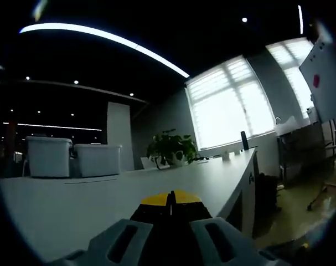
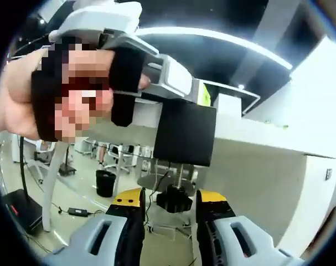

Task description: Clamp the fixed fixture on the desktop, loosen the retaining clip, secure it to the edge of the desk, and tighten the retaining clip.

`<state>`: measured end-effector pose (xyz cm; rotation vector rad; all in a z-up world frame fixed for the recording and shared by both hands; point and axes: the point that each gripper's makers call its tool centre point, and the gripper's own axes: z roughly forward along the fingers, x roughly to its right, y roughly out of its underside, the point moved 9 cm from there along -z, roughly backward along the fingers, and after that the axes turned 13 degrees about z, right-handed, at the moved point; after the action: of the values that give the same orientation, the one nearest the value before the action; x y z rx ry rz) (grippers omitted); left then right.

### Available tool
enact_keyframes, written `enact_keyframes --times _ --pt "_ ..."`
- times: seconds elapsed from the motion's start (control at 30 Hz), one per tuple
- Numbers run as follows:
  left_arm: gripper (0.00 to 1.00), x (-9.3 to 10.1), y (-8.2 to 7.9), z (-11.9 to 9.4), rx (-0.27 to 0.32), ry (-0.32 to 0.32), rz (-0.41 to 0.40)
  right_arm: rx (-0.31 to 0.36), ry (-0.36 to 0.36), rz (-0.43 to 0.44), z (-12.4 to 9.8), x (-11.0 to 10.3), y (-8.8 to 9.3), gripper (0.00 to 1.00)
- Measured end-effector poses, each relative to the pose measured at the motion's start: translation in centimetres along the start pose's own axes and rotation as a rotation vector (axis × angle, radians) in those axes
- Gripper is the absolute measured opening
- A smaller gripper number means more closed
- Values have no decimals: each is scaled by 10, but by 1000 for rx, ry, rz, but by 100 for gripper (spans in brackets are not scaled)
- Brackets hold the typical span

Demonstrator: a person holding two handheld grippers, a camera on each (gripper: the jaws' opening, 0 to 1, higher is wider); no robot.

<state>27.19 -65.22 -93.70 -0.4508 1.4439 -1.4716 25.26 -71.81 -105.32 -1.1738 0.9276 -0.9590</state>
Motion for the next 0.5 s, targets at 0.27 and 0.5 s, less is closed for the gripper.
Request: enact_keyframes --times 0.27,0.5 --pt "1 -1 1 1 5 -1 -24 6 -12 33 5 6 2 26" --pt "1 -1 2 1 6 1 -31 6 -219 89 10 17 3 26"
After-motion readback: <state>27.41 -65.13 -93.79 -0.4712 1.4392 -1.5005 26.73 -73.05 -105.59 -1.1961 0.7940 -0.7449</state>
